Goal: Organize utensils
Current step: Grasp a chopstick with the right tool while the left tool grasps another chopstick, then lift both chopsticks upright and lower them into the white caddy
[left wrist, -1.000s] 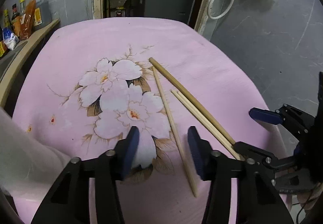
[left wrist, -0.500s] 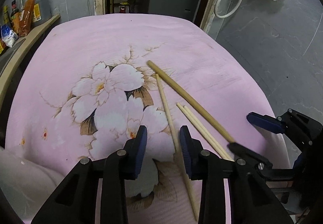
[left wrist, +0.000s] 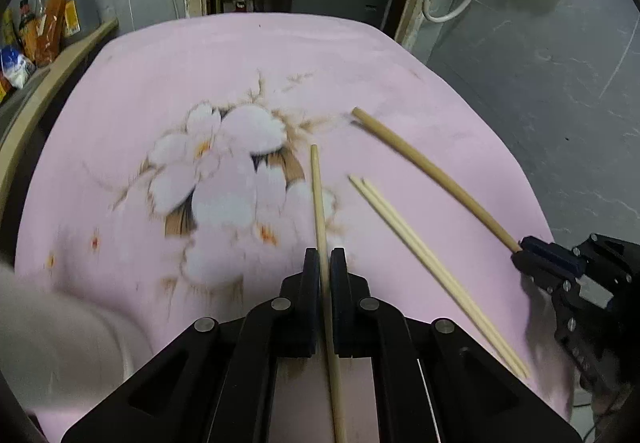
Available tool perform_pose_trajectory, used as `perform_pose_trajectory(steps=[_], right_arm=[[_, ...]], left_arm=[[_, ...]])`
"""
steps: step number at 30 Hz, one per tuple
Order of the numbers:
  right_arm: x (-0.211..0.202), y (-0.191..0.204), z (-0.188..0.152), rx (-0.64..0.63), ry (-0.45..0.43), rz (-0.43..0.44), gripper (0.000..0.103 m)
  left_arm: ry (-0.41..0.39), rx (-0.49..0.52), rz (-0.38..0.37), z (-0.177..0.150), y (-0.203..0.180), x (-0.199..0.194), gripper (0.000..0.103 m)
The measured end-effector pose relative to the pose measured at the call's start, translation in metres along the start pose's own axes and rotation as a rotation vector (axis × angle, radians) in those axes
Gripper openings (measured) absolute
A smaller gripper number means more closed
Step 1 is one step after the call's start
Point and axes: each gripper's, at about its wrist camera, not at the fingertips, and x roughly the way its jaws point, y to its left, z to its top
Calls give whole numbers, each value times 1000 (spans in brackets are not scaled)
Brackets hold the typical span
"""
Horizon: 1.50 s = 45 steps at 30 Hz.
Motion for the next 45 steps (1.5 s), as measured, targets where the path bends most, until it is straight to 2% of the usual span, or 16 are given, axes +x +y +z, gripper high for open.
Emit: perform_pose_trajectory(steps=[7,15,23,25,31,35,38,44,45], right_arm=[[2,-5,3,40,34,75,7],[36,-2,44,6,67,159,8],[78,2,80,-17,154,283,9],[83,4,83,-14,165,293,9],[77,12,82,-24,158,243,6],[56,4,74,43,68,255,6],[30,-1,67,93,-43,270,6],[-32,7,51,103,-353,223,6],[-44,10,48,114,-428,230,5]], left_arm=[[31,43,-20,-10,-3,-8,4],[85,47,-49,0,0,-3,5],[111,48,-55,6,0,5,5],[110,52,-55,8,-1,7,5],[78,20,-61,5,0,5,3],[31,6,-83,-3,1,-7,3],[-51,-1,-109,-11,-1,-24,2],[-336,-15,-133,-23,-2,-74,3],[-396,-16,-130,-25,-1,-85,3]])
